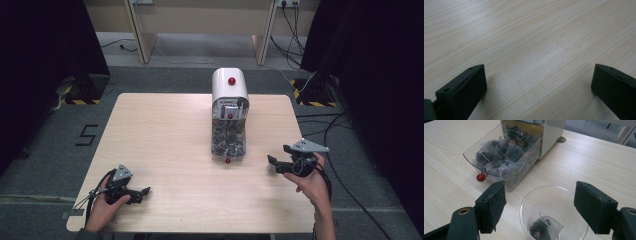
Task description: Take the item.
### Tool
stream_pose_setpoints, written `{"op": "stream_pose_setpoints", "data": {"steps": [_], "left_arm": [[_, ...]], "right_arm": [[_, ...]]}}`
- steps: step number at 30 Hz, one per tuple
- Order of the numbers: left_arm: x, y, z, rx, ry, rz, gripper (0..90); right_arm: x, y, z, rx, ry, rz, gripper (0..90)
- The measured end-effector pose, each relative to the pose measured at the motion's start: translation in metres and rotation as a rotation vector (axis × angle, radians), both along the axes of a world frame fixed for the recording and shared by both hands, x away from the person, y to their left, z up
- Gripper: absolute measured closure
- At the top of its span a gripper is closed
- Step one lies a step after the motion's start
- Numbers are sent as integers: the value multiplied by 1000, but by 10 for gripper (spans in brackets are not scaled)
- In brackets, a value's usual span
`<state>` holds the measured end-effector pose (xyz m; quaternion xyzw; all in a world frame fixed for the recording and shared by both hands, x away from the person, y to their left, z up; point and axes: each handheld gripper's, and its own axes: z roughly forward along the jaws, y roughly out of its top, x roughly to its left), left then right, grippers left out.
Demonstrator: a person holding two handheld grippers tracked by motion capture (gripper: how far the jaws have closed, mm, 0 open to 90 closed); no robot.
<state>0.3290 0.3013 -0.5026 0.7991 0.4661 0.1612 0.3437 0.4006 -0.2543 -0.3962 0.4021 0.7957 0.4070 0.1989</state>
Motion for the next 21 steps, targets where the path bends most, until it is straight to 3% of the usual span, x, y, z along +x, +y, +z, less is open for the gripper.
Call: {"op": "stream_pose_setpoints", "data": {"steps": [21], "left_arm": [[0, 0, 0, 0, 0, 0, 0]], "right_arm": [[-8, -3, 2, -2, -13, -2, 265]]}}
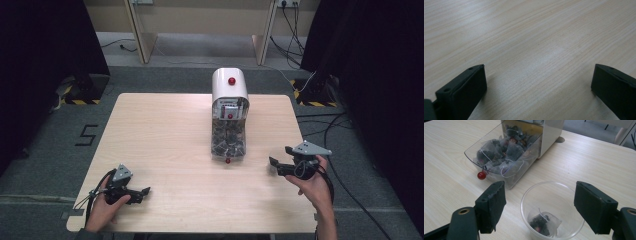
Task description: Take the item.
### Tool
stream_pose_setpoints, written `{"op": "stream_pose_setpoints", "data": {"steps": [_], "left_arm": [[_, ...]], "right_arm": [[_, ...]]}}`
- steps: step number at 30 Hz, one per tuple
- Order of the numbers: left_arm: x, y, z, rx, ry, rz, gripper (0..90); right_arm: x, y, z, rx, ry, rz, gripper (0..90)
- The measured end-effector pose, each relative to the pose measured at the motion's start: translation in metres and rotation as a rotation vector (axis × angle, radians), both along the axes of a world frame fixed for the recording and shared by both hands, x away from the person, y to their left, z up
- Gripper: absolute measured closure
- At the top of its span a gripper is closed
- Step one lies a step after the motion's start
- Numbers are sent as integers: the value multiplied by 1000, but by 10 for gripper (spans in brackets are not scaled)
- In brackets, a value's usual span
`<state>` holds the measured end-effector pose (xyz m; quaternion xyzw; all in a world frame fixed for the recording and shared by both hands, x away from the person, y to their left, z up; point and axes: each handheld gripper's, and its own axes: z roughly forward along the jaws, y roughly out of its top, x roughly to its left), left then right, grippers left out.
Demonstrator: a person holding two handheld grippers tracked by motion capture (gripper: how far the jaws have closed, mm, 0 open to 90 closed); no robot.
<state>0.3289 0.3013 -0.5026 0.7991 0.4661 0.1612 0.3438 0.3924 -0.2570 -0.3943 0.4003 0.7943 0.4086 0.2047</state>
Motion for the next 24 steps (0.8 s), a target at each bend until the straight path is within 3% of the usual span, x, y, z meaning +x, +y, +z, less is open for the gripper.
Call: {"op": "stream_pose_setpoints", "data": {"steps": [10, 24], "left_arm": [[0, 0, 0, 0, 0, 0, 0], [0, 0, 0, 0, 0, 0, 0]], "right_arm": [[-9, 23, 2, -7, -15, 72, 265], [-21, 25, -11, -28, 18, 105, 265]]}}
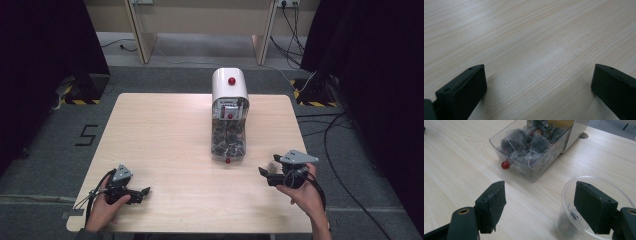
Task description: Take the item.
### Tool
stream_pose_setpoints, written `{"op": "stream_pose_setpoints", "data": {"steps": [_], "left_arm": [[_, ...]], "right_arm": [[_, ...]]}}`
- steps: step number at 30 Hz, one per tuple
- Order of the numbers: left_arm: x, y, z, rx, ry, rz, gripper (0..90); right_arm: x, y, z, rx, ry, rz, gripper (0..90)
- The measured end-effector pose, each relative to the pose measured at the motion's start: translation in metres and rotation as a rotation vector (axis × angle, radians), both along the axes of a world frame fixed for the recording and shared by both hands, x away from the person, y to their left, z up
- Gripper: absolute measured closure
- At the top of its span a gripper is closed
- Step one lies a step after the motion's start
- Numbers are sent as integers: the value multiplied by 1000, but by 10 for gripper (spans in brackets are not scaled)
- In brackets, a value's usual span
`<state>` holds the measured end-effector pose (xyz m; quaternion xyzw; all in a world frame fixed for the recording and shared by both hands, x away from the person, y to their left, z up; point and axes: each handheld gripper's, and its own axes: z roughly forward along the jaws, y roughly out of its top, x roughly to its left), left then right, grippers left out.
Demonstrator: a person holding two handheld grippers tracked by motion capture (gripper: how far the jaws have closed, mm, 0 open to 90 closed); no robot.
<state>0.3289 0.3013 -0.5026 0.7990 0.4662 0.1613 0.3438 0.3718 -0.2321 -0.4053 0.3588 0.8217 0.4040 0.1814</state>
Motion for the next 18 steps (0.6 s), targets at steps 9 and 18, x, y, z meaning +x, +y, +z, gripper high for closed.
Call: {"op": "stream_pose_setpoints", "data": {"steps": [9, 18], "left_arm": [[0, 0, 0, 0, 0, 0, 0], [0, 0, 0, 0, 0, 0, 0]], "right_arm": [[-19, -8, -15, 8, 24, 6, 264], [-28, -11, -2, 24, -30, 3, 264]]}}
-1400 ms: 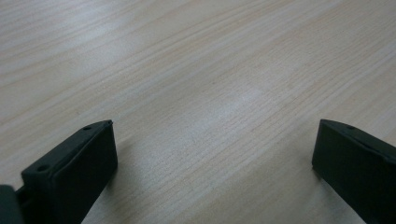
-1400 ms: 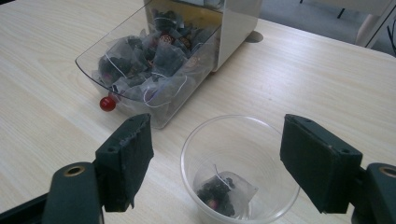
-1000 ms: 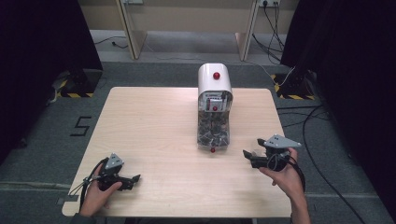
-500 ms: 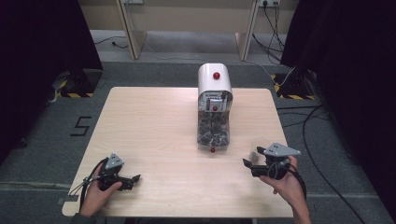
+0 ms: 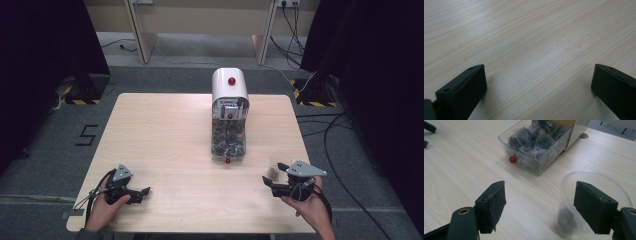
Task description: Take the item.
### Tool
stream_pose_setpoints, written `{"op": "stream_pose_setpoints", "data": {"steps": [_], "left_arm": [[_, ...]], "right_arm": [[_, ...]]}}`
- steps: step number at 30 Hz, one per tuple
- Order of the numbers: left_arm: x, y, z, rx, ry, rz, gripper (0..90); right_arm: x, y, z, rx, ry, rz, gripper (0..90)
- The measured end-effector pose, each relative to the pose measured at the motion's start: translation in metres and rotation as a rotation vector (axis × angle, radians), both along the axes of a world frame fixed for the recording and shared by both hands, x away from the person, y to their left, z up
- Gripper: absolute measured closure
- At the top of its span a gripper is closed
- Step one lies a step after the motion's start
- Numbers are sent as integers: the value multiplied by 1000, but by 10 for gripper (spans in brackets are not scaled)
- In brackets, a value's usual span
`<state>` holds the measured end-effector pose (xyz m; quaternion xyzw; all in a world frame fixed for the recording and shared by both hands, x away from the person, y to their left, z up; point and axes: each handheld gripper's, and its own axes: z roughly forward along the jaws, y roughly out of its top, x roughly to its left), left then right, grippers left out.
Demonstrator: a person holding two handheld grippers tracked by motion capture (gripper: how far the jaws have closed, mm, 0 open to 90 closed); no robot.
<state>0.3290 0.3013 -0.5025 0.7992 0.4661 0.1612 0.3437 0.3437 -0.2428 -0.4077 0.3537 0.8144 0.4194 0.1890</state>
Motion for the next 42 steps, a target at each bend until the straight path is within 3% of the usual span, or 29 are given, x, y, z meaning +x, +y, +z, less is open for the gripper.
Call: {"op": "stream_pose_setpoints", "data": {"steps": [14, 42], "left_arm": [[0, 0, 0, 0, 0, 0, 0], [0, 0, 0, 0, 0, 0, 0]], "right_arm": [[-14, -4, -5, -6, 21, 0, 263], [-33, -21, -37, -29, 81, -51, 260]]}}
